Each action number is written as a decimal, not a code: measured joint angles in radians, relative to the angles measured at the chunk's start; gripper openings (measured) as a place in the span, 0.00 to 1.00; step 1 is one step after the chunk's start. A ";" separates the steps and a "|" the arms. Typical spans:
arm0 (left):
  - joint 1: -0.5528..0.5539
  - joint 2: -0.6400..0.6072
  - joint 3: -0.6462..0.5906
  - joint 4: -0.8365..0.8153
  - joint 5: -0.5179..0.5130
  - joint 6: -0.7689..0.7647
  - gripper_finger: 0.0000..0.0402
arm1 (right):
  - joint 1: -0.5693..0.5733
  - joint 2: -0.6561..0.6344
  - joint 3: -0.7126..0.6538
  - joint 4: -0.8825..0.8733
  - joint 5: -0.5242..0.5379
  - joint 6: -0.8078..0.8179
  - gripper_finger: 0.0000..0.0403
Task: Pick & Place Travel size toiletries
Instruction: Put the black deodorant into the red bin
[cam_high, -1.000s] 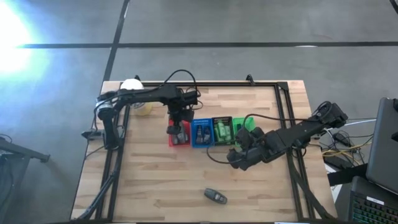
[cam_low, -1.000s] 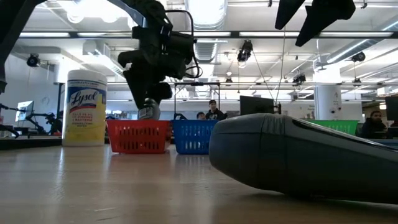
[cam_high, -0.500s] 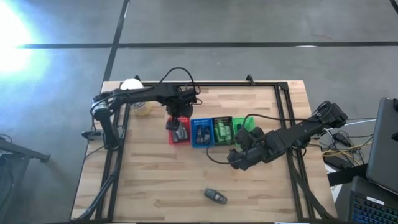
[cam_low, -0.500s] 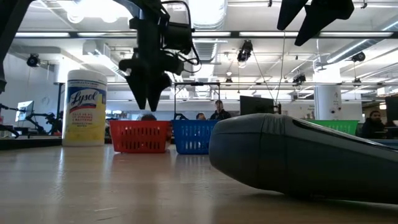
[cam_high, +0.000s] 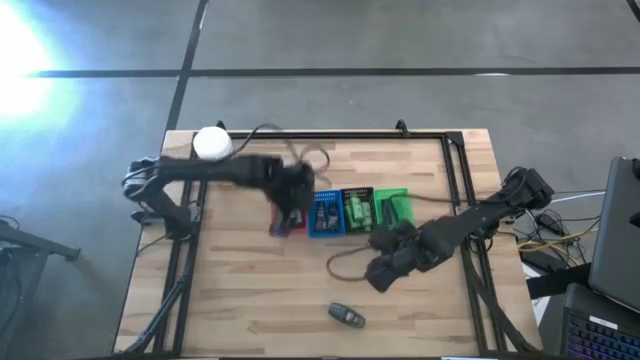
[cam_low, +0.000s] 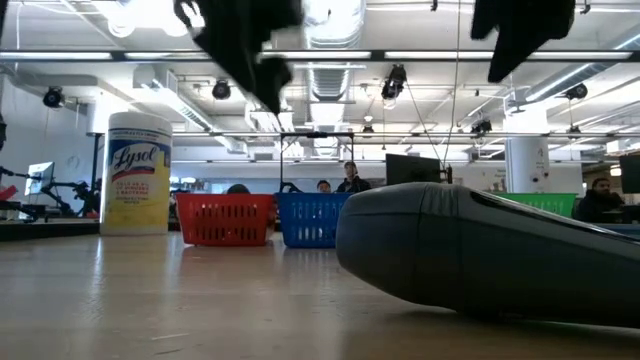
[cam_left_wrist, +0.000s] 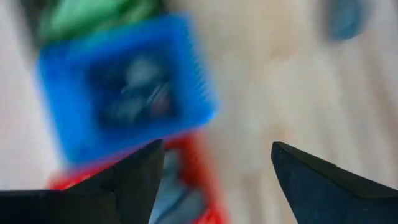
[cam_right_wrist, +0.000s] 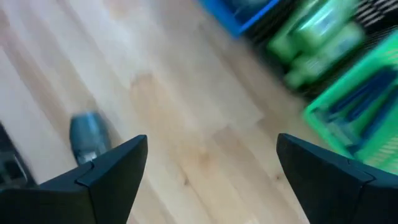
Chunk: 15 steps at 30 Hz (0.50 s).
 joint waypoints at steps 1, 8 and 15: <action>-0.052 -0.019 -0.016 0.056 0.002 -0.002 0.75 | 0.008 0.019 -0.001 0.006 -0.011 -0.008 0.87; -0.426 -0.022 -0.146 0.486 -0.188 0.063 0.75 | 0.067 0.079 -0.001 -0.002 -0.004 0.015 0.84; -0.466 0.148 -0.176 0.780 -0.146 -0.141 0.75 | 0.154 0.015 -0.001 -0.099 0.048 0.173 0.88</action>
